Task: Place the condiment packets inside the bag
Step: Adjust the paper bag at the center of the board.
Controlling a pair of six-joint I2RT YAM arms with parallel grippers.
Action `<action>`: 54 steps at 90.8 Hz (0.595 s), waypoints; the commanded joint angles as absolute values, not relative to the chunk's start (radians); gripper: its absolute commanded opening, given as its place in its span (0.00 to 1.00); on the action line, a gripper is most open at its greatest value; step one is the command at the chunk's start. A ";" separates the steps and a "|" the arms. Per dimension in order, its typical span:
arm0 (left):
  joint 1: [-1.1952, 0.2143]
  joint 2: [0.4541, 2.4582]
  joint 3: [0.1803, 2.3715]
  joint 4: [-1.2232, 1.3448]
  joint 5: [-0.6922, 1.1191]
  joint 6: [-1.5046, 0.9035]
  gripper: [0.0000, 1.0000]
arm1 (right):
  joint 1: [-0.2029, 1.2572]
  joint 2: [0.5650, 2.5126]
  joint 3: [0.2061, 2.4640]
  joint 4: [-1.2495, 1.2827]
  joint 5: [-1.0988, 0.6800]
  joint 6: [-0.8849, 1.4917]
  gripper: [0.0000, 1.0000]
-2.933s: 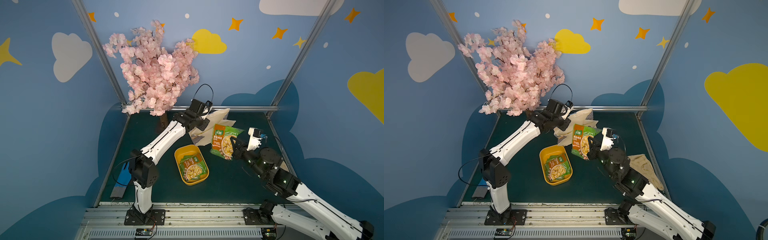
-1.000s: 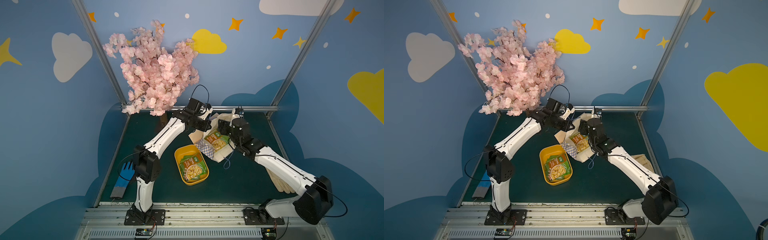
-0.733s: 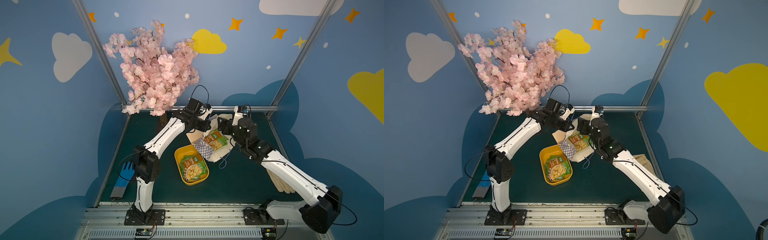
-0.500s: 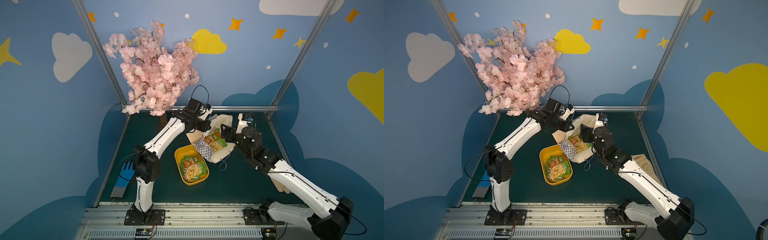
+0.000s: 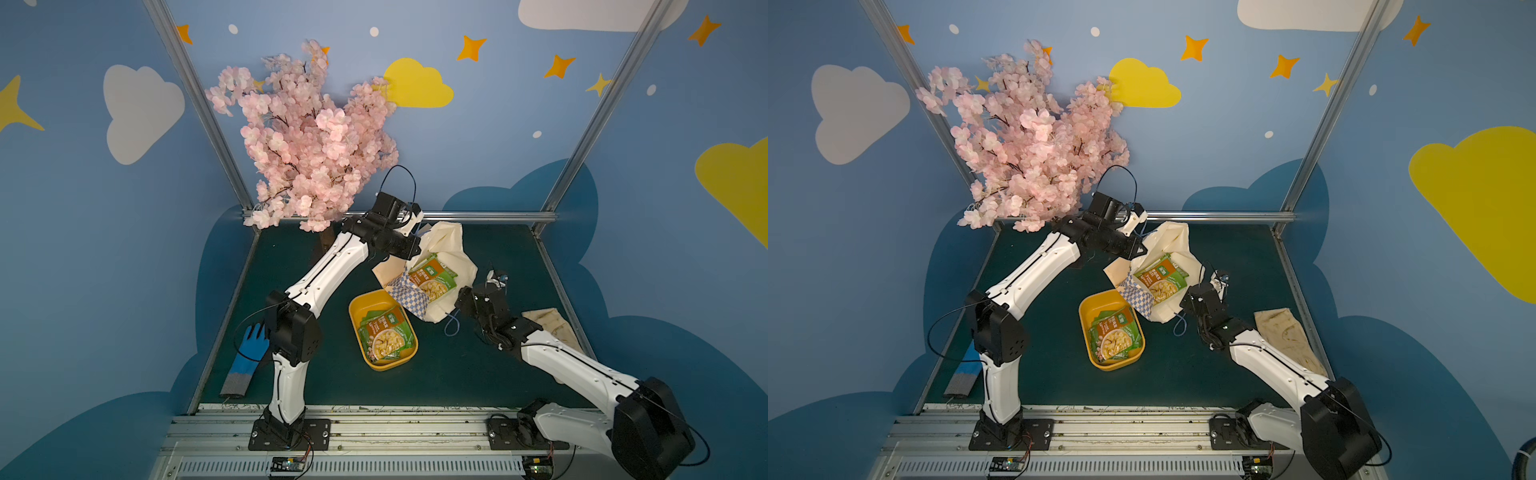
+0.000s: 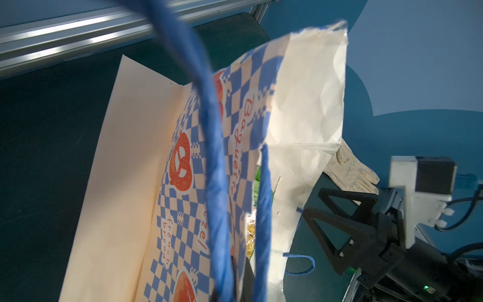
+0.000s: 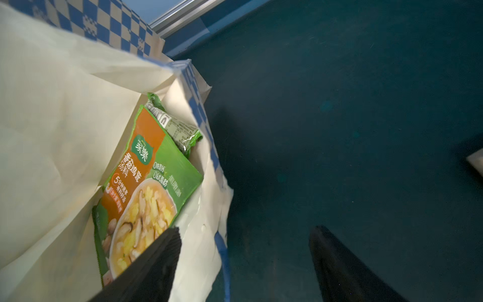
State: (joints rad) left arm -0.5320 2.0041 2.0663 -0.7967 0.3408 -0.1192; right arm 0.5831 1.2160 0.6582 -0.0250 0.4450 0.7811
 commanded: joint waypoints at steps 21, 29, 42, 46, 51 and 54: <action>-0.526 2.007 2.095 -0.805 0.347 -0.108 0.03 | 0.534 1.406 0.638 0.273 0.282 0.903 0.52; -0.524 2.006 2.097 -0.806 0.347 -0.107 0.03 | 0.530 1.422 0.632 0.313 0.263 0.908 0.46; -0.517 2.006 2.096 -0.807 0.342 -0.103 0.03 | 0.527 1.405 0.627 0.343 0.240 0.897 0.31; -0.516 2.008 2.095 -0.807 0.334 -0.098 0.03 | 0.525 1.380 0.631 0.329 0.239 0.885 0.24; -0.516 2.012 2.094 -0.807 0.316 -0.087 0.03 | 0.525 1.330 0.656 0.273 0.249 0.856 0.11; -0.516 2.016 2.096 -0.807 0.303 -0.077 0.03 | 0.524 1.294 0.680 0.212 0.259 0.830 0.01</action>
